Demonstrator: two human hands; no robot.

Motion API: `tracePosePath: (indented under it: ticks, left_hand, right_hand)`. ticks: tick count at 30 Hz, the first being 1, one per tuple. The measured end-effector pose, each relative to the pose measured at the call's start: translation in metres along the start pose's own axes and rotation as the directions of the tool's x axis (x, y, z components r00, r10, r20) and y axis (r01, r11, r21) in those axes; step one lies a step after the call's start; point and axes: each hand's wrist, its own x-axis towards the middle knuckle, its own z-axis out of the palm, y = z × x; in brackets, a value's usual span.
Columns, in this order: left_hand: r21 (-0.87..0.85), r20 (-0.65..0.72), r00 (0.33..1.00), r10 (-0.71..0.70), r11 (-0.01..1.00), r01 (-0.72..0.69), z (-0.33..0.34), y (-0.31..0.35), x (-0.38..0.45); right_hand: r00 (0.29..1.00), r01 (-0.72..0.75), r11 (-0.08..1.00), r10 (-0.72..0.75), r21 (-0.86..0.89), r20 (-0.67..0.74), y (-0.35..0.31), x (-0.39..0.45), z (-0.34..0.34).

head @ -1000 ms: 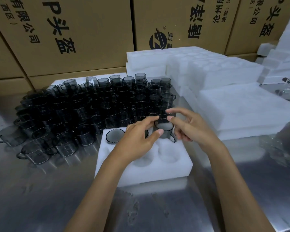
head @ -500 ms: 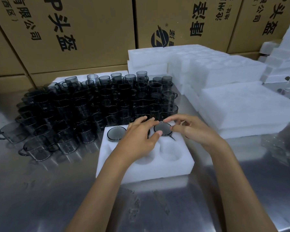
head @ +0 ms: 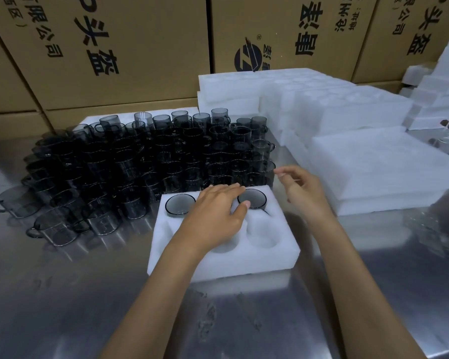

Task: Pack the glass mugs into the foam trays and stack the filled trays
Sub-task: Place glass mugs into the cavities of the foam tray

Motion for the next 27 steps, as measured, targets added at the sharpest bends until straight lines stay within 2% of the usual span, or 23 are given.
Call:
tracePosePath:
  ticks: [1, 3, 5, 6, 10, 16, 21, 25, 27]
  left_hand:
    - [0.007, 0.003, 1.000, 0.003, 1.000, -0.003, 0.000, 0.000, 0.000]
    - [0.025, 0.006, 1.000, 0.011, 1.000, -0.012, 0.000, 0.001, -0.001]
    - [0.027, 0.002, 1.000, 0.014, 1.000, -0.014, 0.000, 0.001, -0.001]
    - [0.023, -0.003, 1.000, 0.014, 1.000, -0.014, 0.000, 0.001, -0.001]
    - [0.012, -0.034, 0.999, 0.021, 1.000, -0.020, 0.000, 0.001, -0.002]
    - [-0.026, -0.066, 0.998, 0.015, 1.000, -0.017, 0.000, 0.000, -0.001]
    - [-0.172, -0.123, 0.992, -0.038, 0.985, 0.017, -0.003, -0.002, -0.002]
    - [-0.342, -0.313, 0.948, -0.062, 0.938, -0.052, -0.011, -0.005, 0.001]
    - [-0.420, -0.330, 0.943, -0.048, 0.902, -0.102, -0.013, -0.006, 0.003]
  right_hand:
    - [0.999, 0.035, 0.998, -0.034, -0.054, 0.023, 0.003, 0.001, 0.001]
    - [0.983, 0.106, 0.984, -0.082, -0.145, 0.165, 0.007, 0.001, 0.001]
    - [0.953, 0.136, 0.972, -0.076, -0.190, 0.293, 0.011, -0.001, 0.002]
    - [0.948, 0.142, 0.971, -0.077, -0.192, 0.310, 0.012, -0.001, 0.002]
    - [0.949, 0.185, 0.970, -0.134, -0.158, 0.284, 0.017, 0.000, -0.002]
    - [0.980, 0.147, 0.952, -0.105, -0.267, 0.167, 0.023, 0.005, -0.007]
    - [0.970, 0.242, 0.963, -0.242, -0.119, 0.017, 0.008, 0.001, -0.004]
    - [0.952, 0.302, 0.947, -0.306, 0.107, 0.022, -0.014, -0.010, 0.003]
    - [0.945, 0.311, 0.934, -0.323, 0.175, 0.048, -0.022, -0.015, 0.009]
